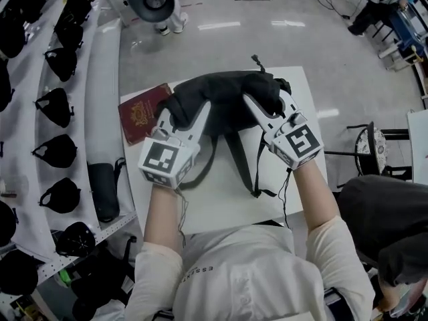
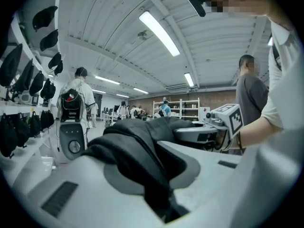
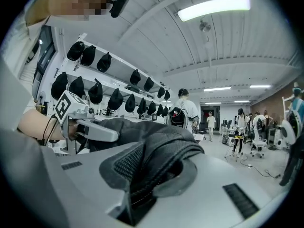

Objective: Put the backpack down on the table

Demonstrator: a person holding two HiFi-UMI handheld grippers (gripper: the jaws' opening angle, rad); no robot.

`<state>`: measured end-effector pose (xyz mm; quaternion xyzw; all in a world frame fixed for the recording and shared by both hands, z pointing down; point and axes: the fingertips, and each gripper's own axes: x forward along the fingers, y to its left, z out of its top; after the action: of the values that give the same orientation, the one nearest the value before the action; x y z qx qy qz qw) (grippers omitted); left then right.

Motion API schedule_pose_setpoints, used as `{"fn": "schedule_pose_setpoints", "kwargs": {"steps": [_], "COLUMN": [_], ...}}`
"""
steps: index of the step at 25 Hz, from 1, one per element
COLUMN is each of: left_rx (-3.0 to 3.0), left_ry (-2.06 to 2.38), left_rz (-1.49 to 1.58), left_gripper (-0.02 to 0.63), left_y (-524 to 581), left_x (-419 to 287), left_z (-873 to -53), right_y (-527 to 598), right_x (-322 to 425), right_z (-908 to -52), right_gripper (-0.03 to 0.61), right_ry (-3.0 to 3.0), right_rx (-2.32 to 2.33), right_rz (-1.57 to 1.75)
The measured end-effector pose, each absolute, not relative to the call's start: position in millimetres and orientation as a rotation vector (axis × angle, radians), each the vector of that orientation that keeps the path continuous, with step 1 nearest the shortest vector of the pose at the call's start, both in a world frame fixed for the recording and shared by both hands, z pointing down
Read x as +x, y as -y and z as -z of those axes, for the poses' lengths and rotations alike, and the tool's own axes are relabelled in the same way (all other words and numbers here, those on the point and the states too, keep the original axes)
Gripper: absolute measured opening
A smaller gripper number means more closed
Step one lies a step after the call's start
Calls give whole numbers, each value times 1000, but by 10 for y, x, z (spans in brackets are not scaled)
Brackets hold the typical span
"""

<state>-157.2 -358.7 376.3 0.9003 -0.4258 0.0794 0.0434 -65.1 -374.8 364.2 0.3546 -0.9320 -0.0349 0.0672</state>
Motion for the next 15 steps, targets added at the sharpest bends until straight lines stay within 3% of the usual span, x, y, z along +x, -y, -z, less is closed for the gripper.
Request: {"fn": "schedule_pose_setpoints", "kwargs": {"steps": [15], "left_rx": [2681], "left_ry": [1225], "left_rz": [-257], "left_gripper": [77], "left_y": [3341], "left_x": [-1447], "left_z": [-4007], "right_y": [3504], "right_x": [-514], "right_z": [-3911], "right_gripper": [91], "right_ry": [2852], "right_rx": [1022], "right_rz": [-50]}}
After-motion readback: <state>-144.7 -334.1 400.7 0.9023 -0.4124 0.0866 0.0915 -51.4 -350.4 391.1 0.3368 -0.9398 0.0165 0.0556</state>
